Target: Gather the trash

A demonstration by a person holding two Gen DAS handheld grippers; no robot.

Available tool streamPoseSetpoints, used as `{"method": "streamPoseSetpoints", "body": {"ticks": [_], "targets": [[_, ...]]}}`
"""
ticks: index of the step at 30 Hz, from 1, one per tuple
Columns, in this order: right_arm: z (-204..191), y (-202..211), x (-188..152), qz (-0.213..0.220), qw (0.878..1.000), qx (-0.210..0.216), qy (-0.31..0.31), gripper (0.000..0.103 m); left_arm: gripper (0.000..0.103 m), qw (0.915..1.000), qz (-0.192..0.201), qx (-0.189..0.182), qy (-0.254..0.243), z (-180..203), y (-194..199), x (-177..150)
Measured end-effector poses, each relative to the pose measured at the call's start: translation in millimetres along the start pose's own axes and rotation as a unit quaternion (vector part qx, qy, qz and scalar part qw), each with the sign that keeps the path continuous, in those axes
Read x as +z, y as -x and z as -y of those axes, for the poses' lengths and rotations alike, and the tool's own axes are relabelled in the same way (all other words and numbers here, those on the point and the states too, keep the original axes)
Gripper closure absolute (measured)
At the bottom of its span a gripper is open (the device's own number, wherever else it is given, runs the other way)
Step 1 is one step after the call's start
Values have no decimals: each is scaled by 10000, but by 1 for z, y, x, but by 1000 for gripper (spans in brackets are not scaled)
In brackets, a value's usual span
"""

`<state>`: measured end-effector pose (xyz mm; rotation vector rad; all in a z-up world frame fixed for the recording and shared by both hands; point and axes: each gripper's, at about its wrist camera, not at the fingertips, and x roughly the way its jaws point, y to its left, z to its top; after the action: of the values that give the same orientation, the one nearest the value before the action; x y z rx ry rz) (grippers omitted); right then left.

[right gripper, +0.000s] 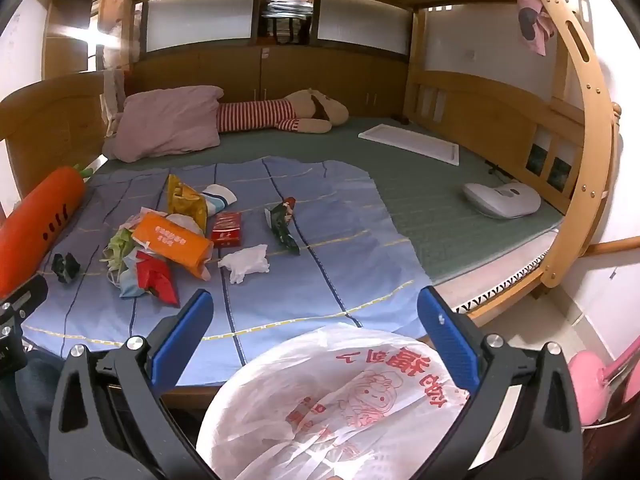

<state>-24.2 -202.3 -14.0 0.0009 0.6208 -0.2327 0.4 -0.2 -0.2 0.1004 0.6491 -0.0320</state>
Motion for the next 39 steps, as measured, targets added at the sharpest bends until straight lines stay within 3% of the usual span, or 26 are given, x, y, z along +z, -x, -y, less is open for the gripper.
{"method": "streamPoseSetpoints", "body": {"ticks": [39], "targets": [[-6, -3, -2, -103, 9999, 69, -23, 3, 3, 10000, -21, -23, 36, -1, 0, 0]]}}
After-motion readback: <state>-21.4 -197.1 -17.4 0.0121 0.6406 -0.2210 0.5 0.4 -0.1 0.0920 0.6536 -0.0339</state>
